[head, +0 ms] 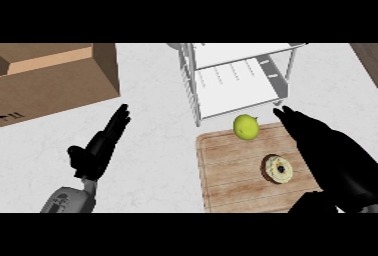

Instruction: Pick the cupcake from the cutting board and place it in the tiered basket

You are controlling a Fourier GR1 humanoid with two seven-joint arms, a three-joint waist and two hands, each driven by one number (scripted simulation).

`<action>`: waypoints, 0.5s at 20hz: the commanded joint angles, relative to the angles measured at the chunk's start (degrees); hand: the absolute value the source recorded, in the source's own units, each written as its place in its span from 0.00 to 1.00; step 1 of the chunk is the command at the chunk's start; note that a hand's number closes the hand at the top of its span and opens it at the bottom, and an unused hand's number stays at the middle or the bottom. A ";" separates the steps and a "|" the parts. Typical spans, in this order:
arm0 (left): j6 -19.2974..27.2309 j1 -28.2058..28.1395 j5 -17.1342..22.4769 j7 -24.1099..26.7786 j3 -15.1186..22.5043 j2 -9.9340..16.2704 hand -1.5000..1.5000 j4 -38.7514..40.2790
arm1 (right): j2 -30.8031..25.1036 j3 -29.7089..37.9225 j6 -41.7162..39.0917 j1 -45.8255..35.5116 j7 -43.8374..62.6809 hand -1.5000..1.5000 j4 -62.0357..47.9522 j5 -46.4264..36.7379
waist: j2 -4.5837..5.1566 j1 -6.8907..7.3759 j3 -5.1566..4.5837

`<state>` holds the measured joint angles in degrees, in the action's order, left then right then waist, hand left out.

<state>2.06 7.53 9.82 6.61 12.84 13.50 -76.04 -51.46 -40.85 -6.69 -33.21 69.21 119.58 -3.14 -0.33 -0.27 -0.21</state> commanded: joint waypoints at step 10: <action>-0.89 1.96 -0.12 -1.18 -1.55 0.10 0.50 -0.75 | 6.68 -5.38 0.62 4.64 11.88 0.00 -8.50 -7.62 | 0.31 0.37 0.14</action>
<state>1.64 7.43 9.43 6.48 12.32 13.35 -76.93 -49.40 -45.14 -5.95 -28.69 69.44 113.60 -8.58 -0.18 -0.03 -0.11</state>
